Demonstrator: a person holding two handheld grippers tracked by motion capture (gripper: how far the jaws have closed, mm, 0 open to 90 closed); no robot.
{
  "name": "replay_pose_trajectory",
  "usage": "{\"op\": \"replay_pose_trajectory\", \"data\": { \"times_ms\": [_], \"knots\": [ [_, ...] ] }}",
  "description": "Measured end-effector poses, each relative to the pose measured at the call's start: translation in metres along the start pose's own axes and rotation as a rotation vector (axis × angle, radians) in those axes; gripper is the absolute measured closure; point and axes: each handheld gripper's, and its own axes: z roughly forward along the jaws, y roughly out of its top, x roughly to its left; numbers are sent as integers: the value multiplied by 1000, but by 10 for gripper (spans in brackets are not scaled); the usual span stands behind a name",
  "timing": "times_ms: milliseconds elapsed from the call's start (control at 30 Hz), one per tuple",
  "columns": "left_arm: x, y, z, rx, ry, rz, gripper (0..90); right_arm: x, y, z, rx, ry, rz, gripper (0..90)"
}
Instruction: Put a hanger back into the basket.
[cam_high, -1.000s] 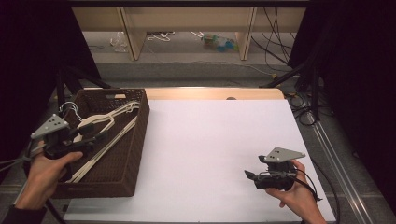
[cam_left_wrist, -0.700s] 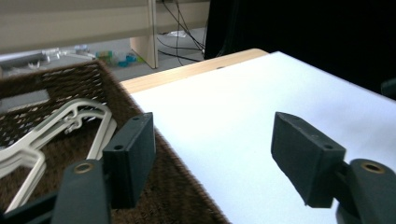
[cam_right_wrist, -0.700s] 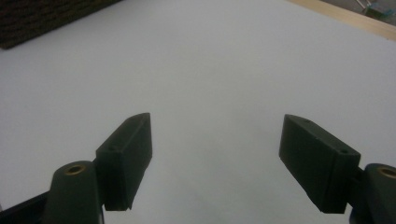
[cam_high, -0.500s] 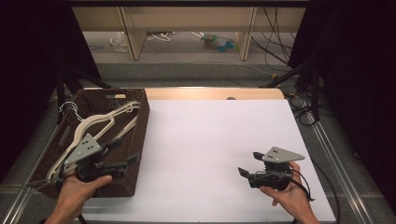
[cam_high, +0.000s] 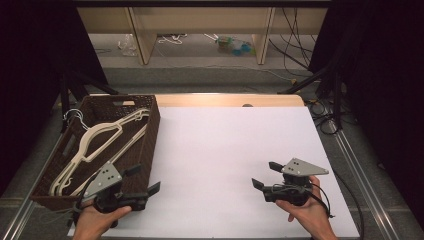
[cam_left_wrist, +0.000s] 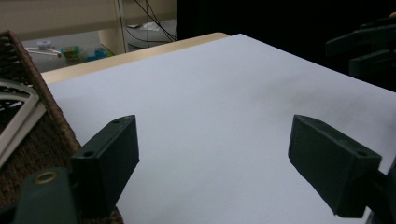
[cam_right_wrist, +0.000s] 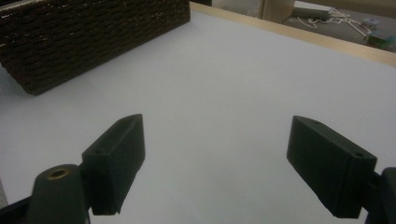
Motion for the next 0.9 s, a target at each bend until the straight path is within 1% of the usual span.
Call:
{"op": "replay_pose_trajectory", "data": {
  "times_ms": [33, 67, 100, 133, 167, 233, 267, 300, 333, 367, 400, 433, 467, 500, 533, 567, 633, 667, 700, 733, 767, 800, 867, 900],
  "knots": [
    [-2, -3, -1, 10, -1, 1, 163, 1, 0, 0, -4, -2, 1, 203],
    [-5, -6, -1, 7, -21, -22, 162, 3, 0, 0, -11, 7, 8, 204],
    [-6, -8, -1, 2, -46, -13, 163, 3, 0, -2, -9, 3, -2, 203],
    [-7, -9, -1, -4, -49, 6, 162, 4, -1, -2, -22, 7, 7, 203],
    [-10, -12, -2, 2, -34, -10, 162, 5, -1, -4, -14, 4, 7, 203],
    [-10, -13, -2, -2, -43, 21, 161, 7, -4, -7, -22, -4, 7, 199],
    [-12, -14, -2, -8, -41, 15, 161, 8, -6, -8, -15, 5, 4, 188],
    [-12, -16, -2, -16, -38, 25, 161, 9, -7, -9, -24, 16, 15, 185],
    [-14, -17, -3, -24, -32, 25, 161, 10, -9, -11, -17, 12, 12, 175],
    [-15, -19, -3, -23, -35, 29, 161, 11, -10, -13, -25, 14, 13, 168],
    [-14, -19, -4, -19, -41, 47, 161, 13, -12, -14, -43, 20, 15, 168],
    [-16, -21, -5, -18, -34, 28, 162, 15, -13, -16, -46, 19, 13, 165],
    [-16, -21, -7, -19, -37, 33, 162, 16, -13, -18, -44, 18, 5, 163],
    [-18, -22, -8, -24, -39, 17, 162, 18, -14, -20, -46, 17, 0, 163],
    [-18, -23, -9, -28, -38, 16, 162, 19, -15, -21, -54, 11, -4, 163],
    [-17, -23, -10, -31, -40, 53, 162, 21, -16, -23, -49, 13, 0, 163],
    [-20, -24, -10, -31, -37, 35, 162, 24, -20, -24, -59, 3, -4, 163],
    [-20, -24, -10, -31, -38, 46, 162, 25, -21, -24, -62, 9, -6, 163],
    [-20, -25, -9, -33, -37, 50, 162, 26, -21, -25, -48, 6, -10, 163],
    [-20, -25, -9, -27, -37, 41, 162, 26, -22, -25, -56, 0, -19, 163],
    [-19, -25, -8, -26, -37, 48, 162, 26, -22, -25, -55, -1, -23, 164],
    [-18, -25, -8, -24, -39, 44, 162, 26, -22, -25, -54, 3, -19, 164],
    [-19, -25, -8, -26, -40, 34, 162, 26, -23, -24, -48, -2, -24, 164],
    [-18, -25, -8, -27, -40, 37, 162, 26, -23, -24, -40, 10, -22, 164]
  ]
}}
